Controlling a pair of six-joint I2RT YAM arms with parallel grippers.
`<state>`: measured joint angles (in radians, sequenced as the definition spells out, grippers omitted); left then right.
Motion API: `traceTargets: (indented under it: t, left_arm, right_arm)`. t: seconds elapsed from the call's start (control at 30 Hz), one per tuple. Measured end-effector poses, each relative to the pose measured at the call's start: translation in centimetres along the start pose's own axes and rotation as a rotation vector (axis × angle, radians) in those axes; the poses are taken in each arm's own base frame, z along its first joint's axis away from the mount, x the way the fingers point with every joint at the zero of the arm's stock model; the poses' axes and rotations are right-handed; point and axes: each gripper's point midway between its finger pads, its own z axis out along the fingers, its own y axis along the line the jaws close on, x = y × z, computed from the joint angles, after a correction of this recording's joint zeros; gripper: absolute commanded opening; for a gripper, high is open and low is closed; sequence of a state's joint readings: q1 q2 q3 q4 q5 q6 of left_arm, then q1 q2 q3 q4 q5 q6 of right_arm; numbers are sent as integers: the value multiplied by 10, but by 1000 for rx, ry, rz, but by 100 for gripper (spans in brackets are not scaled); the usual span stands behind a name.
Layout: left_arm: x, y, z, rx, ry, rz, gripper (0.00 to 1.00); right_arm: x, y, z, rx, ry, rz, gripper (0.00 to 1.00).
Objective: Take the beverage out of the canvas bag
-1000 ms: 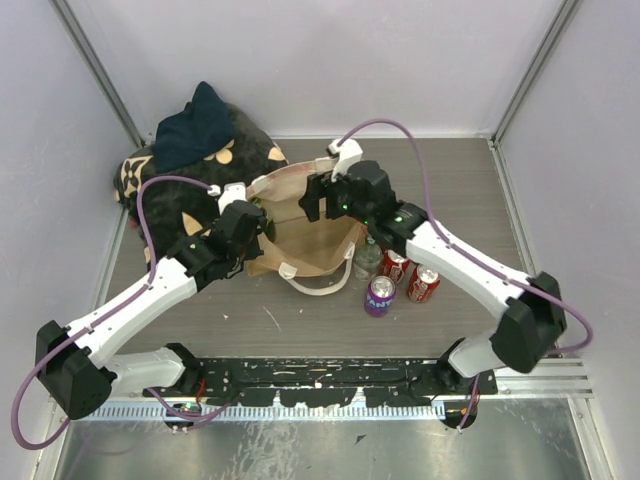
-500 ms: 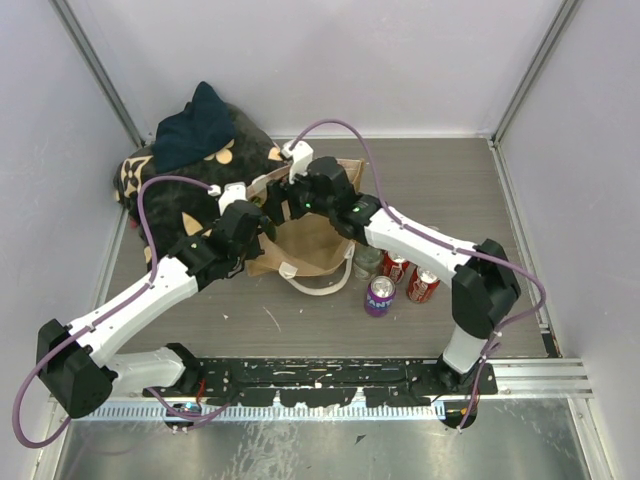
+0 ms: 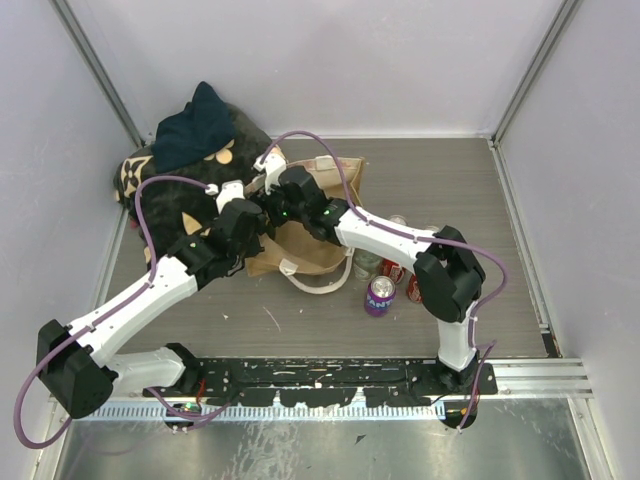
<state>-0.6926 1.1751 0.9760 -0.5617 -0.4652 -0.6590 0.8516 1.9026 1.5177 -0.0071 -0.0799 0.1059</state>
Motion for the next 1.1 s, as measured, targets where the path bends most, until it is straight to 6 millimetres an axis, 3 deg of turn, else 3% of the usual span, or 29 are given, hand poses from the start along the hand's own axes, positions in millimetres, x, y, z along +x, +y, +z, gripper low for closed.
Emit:
traceTargets:
  t: [0.37,0.53,0.63,0.77,1.1]
  left_arm:
    - [1,-1,0,8,7,-3,12]
    - [3,-2,2,12,16,-2,12]
    - [3,-4,3,17,17,-2,12]
    - [2,-6,3,26,15,-6,13]
    - [1,-7,9,23,13,-10,19]
  right_arm:
    - [3,-17,18,76,-31,-22,74]
    - [4,-17,28,68,-52,-22,66]
    - [6,-17,36,62,-59,-19,52]
    - [5,-20,45,72,-73,-46,3]
    - [2,-23,43,94,-76,-72,1]
